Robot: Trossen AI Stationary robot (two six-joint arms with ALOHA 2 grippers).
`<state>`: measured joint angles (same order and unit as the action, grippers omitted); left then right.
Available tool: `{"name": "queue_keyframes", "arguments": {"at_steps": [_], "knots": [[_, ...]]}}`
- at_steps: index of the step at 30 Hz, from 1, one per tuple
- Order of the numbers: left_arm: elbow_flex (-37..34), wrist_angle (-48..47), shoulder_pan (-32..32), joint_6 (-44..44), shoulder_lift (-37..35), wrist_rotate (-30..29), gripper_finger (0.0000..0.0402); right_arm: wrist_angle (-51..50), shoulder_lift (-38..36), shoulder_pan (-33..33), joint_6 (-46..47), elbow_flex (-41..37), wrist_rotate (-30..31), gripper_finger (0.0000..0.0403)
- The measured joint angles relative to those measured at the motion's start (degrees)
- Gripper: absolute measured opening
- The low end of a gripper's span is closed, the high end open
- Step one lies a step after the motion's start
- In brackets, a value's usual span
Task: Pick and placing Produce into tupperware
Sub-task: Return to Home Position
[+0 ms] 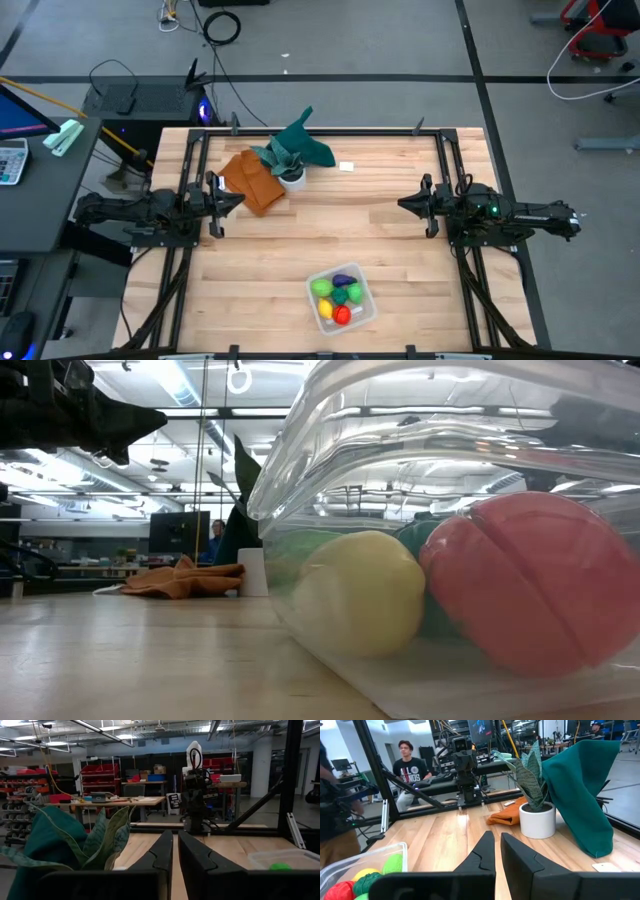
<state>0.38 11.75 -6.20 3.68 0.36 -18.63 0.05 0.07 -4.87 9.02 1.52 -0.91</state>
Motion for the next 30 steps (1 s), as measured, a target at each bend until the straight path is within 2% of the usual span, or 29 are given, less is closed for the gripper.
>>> {"name": "queue_keyframes", "arguments": {"at_steps": [9, 19, 30], "knots": [[-0.02, 0.00, 0.00, -0.02, 0.00, 0.00, 0.0023, 0.00, 0.00, -0.01, 0.00, 0.00, 0.00, 0.0000], [-0.01, 0.00, 0.01, 0.01, 0.00, 0.00, 0.0036, 0.00, -0.02, -0.02, 0.00, 0.00, 0.00, 0.0000], [-0.02, 0.00, 0.00, 0.00, 0.00, 0.00, 0.0024, 0.00, 0.00, 0.00, 0.00, 0.00, 0.00, 0.0000]]}}
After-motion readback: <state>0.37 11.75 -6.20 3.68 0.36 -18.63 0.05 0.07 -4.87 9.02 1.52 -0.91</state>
